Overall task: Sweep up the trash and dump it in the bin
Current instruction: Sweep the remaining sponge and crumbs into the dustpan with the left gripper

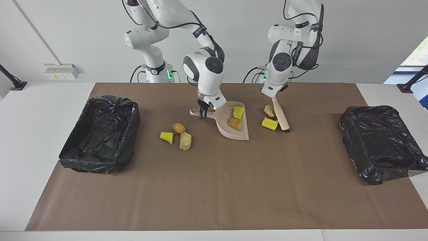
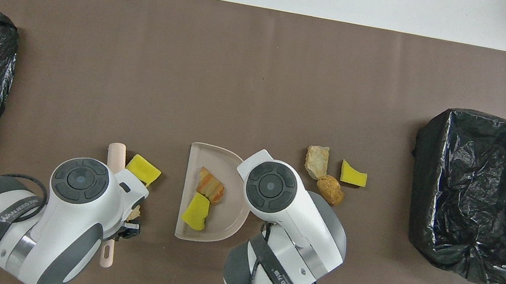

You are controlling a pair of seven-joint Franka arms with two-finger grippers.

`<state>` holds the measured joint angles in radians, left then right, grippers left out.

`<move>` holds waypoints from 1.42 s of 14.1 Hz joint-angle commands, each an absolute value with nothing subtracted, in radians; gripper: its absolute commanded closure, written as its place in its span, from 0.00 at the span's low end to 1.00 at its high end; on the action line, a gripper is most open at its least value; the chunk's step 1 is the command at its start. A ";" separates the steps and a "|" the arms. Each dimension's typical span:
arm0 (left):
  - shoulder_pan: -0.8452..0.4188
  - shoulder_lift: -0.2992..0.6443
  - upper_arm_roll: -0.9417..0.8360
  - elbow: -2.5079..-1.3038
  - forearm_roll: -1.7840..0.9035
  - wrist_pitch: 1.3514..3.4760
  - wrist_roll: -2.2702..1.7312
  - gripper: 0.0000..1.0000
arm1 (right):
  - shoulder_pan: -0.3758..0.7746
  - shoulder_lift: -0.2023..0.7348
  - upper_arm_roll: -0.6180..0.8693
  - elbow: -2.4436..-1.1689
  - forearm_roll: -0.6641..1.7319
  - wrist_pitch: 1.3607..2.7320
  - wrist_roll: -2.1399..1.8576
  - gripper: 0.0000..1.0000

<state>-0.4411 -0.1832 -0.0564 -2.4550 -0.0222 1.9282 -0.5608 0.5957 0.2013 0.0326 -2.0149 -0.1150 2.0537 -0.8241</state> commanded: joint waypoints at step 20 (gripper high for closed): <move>-0.604 -0.357 -0.089 -2.512 -0.091 1.724 -1.144 1.00 | 0.584 0.204 0.035 -2.025 -0.133 2.079 -0.877 1.00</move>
